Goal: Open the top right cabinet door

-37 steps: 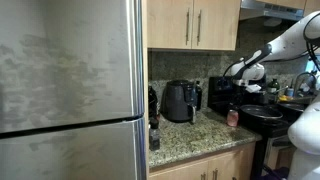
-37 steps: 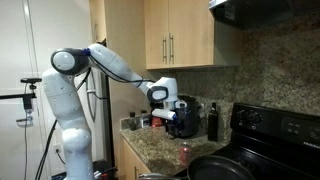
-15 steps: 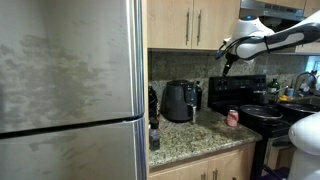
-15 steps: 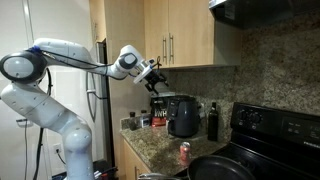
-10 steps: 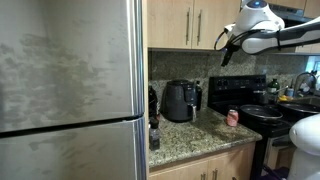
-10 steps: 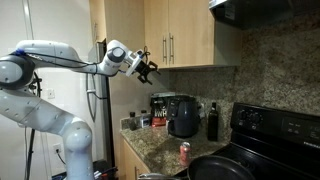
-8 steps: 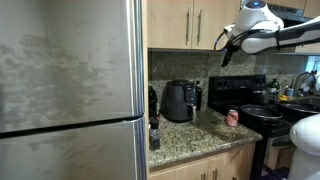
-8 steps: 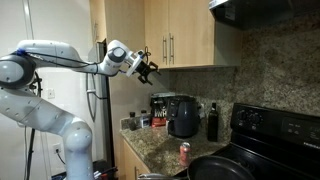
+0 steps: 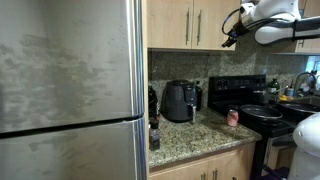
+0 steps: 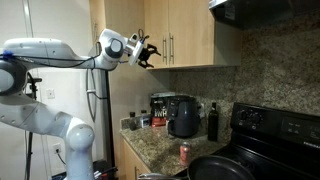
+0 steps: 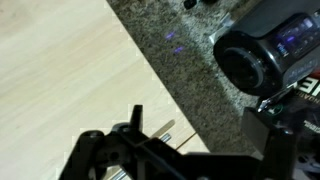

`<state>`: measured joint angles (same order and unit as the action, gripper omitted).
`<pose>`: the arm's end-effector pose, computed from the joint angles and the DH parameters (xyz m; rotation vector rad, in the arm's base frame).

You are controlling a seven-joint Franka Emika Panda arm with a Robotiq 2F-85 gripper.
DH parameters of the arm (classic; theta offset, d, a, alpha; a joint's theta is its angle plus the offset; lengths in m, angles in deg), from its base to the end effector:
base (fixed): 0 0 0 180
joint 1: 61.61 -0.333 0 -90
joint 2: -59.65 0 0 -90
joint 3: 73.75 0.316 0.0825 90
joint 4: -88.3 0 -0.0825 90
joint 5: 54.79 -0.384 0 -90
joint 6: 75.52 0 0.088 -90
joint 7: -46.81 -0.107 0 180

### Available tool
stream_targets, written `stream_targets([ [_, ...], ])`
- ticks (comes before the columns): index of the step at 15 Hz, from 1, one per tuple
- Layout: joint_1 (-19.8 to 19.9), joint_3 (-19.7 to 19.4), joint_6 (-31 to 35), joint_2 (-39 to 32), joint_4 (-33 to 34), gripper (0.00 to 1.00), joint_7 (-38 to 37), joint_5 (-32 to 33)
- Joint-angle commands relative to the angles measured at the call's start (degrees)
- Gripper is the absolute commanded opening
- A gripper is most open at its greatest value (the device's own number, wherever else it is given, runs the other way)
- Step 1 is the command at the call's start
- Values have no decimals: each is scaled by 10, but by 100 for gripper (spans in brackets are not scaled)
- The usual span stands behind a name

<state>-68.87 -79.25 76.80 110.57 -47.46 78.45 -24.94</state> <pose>0.3160 0.0039 0.7487 1.9501 0.9082 1.2535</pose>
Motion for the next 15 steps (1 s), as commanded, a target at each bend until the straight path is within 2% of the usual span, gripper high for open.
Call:
stream_targets([
  [1,7,-4,17,6,-1,100,7,-16],
  [2,7,-9,24,10,-3,100,7,-18],
  [3,9,-6,-5,-10,14,100,-2,-30],
  [4,-25,-23,-2,-19,23,100,25,-42],
  [5,-63,-41,37,-17,26,100,56,-53],
  [6,-76,-43,50,-13,31,100,78,-60],
  [8,-123,-70,76,-16,40,100,138,-75],
  [10,-175,-111,118,-19,44,100,203,-95],
  [11,-120,-65,85,-7,32,100,156,-100],
  [12,-133,-75,90,-7,33,100,168,-109],
  [15,-126,-68,89,-7,33,100,164,-110],
])
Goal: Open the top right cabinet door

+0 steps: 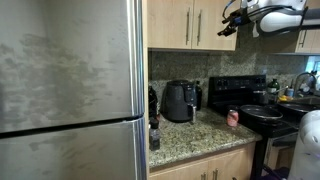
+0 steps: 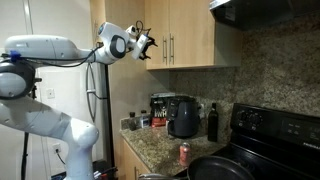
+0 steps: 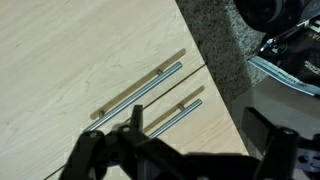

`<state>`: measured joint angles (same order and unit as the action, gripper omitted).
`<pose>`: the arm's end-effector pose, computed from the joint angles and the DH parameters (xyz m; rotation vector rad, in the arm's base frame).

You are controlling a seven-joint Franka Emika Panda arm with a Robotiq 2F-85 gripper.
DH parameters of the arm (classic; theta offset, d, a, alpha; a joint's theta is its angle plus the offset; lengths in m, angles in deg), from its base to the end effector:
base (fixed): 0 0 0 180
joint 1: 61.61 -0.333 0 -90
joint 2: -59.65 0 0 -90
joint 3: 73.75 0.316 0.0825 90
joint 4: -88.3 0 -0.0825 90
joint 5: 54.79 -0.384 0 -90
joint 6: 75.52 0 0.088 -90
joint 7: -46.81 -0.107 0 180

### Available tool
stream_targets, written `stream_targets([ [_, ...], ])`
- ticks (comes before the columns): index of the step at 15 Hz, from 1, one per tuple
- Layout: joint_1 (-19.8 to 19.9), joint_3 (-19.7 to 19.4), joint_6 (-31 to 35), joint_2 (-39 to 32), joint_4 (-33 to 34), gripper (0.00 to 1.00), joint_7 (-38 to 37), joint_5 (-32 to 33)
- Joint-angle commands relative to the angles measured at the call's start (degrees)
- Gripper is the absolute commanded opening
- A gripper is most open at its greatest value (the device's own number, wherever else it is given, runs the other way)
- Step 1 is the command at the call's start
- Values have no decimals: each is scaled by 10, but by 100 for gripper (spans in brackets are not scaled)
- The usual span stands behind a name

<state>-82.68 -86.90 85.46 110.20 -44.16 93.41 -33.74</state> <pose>0.3117 0.0047 0.7881 1.7593 1.1278 1.5496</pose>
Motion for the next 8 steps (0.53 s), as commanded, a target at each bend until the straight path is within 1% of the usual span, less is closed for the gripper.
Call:
stream_targets([
  [1,-38,-16,22,-3,2,100,42,-37],
  [2,-68,-36,63,-2,8,100,62,-49],
  [3,-80,-42,82,1,14,100,72,-58],
  [4,-102,-55,111,-4,23,100,80,-67],
  [6,-137,-79,180,-28,46,100,69,-85],
  [8,-211,-113,224,-36,57,100,59,-97],
])
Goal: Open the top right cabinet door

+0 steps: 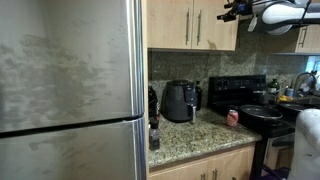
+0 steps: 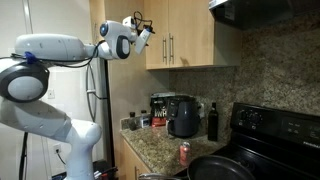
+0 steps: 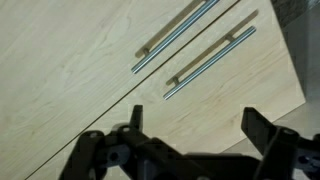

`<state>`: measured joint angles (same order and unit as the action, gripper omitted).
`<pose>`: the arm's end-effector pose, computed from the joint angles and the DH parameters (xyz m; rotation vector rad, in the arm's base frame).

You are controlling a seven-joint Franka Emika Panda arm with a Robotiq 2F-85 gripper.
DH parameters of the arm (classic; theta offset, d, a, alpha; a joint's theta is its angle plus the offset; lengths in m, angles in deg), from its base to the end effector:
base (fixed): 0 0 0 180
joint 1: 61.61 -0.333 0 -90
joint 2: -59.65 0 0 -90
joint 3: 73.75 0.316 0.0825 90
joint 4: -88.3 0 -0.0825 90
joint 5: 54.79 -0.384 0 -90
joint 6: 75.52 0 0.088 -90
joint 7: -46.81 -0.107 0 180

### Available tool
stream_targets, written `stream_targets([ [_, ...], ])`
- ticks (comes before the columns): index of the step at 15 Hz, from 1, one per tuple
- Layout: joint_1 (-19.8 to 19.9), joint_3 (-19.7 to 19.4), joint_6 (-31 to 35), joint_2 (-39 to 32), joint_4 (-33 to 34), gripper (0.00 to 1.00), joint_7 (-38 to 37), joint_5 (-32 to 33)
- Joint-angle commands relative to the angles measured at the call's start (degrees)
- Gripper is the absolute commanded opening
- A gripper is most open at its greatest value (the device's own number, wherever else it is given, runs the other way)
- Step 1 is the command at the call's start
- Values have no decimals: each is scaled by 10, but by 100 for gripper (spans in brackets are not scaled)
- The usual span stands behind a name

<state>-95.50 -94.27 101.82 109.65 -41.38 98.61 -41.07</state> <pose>0.3082 -0.0105 0.8261 1.5573 1.0496 1.9889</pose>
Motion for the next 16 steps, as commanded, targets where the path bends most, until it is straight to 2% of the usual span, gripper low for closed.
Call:
stream_targets([
  [1,-24,-13,22,-5,7,100,-4,-4],
  [3,-72,-36,45,-15,16,100,-8,-3],
  [5,-84,-41,50,-20,20,100,-9,-2],
  [7,-206,-92,9,-13,46,100,31,-28],
  [9,-273,-110,21,-20,69,100,64,-76],
  [11,-365,-148,38,-10,94,100,103,-115],
  [13,-454,-197,44,3,122,100,109,-136],
  [14,-385,-163,38,-8,94,100,62,-92],
  [16,-446,-199,39,2,115,100,68,-94],
])
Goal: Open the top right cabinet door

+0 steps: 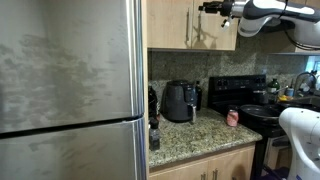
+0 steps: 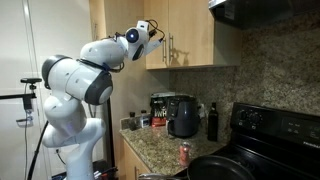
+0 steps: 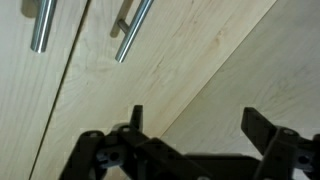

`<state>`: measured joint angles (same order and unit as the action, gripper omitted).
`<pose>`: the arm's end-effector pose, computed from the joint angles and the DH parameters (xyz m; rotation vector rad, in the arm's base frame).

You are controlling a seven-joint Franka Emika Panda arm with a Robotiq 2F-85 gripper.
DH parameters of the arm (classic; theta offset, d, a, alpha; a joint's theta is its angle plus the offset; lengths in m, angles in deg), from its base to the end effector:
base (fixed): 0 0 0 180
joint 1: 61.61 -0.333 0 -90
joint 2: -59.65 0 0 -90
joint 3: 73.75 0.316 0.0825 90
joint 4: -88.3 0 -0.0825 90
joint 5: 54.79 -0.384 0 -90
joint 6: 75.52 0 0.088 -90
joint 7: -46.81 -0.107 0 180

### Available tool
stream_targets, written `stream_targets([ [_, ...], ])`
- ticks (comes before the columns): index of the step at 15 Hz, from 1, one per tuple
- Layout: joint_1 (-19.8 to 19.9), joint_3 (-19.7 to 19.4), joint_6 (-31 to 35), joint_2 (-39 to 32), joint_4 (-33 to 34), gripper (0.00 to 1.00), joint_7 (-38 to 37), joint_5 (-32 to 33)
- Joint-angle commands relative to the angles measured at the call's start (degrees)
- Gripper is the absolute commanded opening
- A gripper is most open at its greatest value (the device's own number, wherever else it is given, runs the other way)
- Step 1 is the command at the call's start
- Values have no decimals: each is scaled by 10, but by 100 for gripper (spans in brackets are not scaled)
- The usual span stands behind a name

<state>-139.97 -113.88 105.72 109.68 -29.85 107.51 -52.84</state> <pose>0.3959 0.0323 0.8359 -1.4869 -1.1271 -2.3544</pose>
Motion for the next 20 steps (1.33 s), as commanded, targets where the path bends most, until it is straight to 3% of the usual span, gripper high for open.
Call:
stream_targets([
  [1,-12,-10,0,5,3,100,-20,24],
  [2,-2,-16,39,-4,5,100,-61,-9],
  [3,-27,-26,57,15,0,100,-72,-6],
  [4,-20,-31,77,9,-3,100,-108,-4],
  [7,43,-27,155,-53,-29,100,-237,-15],
  [8,-3,-42,105,-2,-12,100,-215,45],
  [13,32,-42,143,-47,-25,100,-289,53],
  [16,52,-67,200,-90,-8,100,-387,44],
  [17,65,-69,169,-102,31,100,-415,39],
  [20,116,-72,168,-166,56,100,-485,12],
])
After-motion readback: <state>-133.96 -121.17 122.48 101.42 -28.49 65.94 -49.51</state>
